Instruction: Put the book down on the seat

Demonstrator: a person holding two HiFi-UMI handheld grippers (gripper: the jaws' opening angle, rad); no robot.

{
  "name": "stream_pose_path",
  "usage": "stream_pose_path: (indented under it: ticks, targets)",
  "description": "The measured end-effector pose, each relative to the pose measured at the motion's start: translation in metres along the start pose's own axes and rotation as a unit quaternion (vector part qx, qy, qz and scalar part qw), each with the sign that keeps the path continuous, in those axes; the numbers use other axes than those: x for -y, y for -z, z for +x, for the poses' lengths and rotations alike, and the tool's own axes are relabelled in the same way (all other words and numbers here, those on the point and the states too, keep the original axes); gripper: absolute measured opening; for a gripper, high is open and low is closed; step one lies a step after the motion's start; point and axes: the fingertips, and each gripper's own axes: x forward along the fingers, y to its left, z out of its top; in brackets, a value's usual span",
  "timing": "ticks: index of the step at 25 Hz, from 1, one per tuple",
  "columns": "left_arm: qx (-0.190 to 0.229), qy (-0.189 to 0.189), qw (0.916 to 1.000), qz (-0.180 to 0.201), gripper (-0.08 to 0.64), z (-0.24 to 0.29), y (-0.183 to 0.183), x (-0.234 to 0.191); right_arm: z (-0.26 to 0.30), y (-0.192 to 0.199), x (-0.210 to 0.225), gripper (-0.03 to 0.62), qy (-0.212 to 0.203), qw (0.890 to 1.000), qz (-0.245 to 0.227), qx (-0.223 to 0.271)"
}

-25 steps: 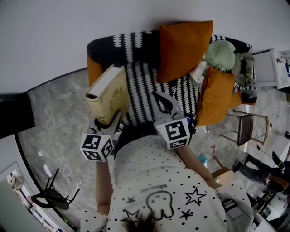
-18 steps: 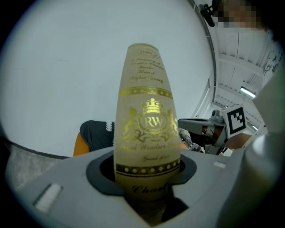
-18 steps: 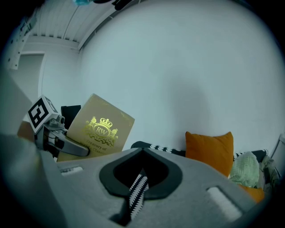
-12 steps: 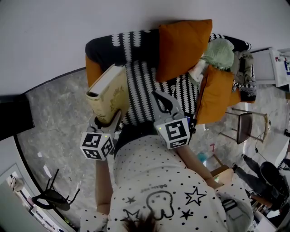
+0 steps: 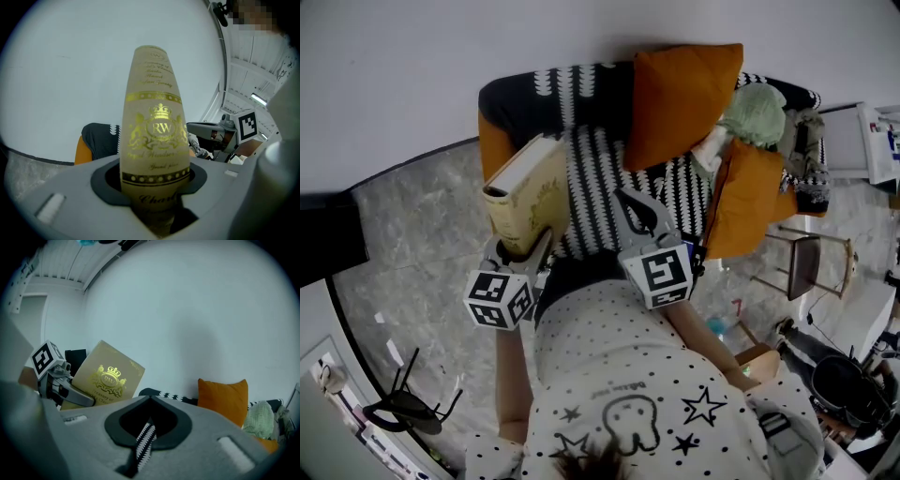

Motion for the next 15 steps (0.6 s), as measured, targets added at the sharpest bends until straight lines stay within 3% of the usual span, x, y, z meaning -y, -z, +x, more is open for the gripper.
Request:
stream_pose_path:
  ticks: [15]
  targets:
    - [-0.019, 0.009, 0.9998, 0.000, 0.229, 0.0026, 0.0044, -0.0099, 0.0102, -0.0013, -0.0065, -0.006, -0.004, 1.000, 0.000, -0.008]
